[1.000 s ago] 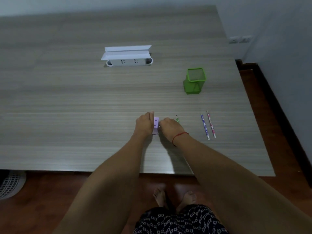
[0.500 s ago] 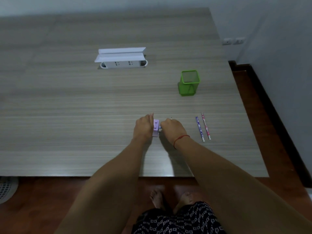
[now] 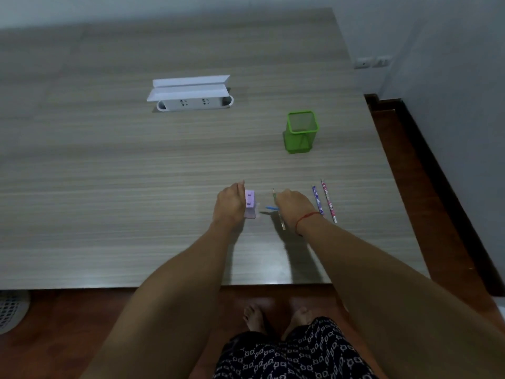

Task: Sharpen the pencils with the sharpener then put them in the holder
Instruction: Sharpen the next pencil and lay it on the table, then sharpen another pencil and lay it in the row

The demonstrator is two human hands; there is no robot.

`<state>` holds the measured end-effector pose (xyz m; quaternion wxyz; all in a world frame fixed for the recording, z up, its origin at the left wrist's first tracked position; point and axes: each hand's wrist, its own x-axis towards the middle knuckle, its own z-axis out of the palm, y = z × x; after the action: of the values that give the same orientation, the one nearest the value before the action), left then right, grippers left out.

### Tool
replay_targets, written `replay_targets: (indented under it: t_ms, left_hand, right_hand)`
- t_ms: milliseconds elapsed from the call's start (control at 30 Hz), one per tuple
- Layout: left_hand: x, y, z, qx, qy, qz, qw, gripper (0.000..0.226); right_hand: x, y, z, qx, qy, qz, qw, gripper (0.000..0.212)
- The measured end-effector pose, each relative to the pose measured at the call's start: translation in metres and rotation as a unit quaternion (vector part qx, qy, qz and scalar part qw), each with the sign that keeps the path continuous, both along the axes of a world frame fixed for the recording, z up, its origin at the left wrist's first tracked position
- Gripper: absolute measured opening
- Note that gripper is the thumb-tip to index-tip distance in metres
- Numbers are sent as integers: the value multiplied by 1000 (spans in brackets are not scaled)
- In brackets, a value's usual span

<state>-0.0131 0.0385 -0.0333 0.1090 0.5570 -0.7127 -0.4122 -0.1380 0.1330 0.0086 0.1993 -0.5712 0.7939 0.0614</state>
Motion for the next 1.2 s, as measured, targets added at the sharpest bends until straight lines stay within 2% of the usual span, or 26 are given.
replay_targets:
  t_ms: [67, 167, 233, 267, 300, 367, 433, 633, 800, 1200]
  left_hand:
    - [1, -4, -3, -11, -13, -11, 1000, 46]
    - [1, 0, 0, -40, -21, 0, 999, 44]
    - [3, 6, 2, -70, 43, -3, 997, 74]
    - [4, 6, 1, -74, 46, -16, 996, 81]
    - [4, 5, -2, -62, 32, 3, 998, 72]
    - [0, 4, -6, -60, -21, 37, 997, 34]
    - [-5, 7, -7, -58, -32, 26, 998, 23]
    - [-8, 12, -11, -78, -21, 23, 996, 26]
    - [-10, 14, -10, -74, -10, 32, 997, 40]
    - [-11, 13, -12, -94, -19, 25, 995, 46]
  right_hand:
    - [-18, 9, -4, 25, -16, -33, 999, 30]
    - [-43, 20, -14, -1, -47, -112, 993, 28]
    - [-41, 22, -16, -13, -74, -143, 987, 28]
    - [-39, 23, -19, -13, -89, -158, 983, 29]
    - [-37, 24, -23, -13, -98, -173, 980, 29]
    - [-35, 25, -31, -18, -110, -203, 973, 30]
    - [-35, 22, -37, -33, -122, -224, 967, 29]
    - [-38, 13, -43, -64, -137, -274, 950, 27]
    - [-29, 9, -51, -87, -138, -295, 941, 14]
    - [-26, 3, -59, -88, -142, -307, 937, 20]
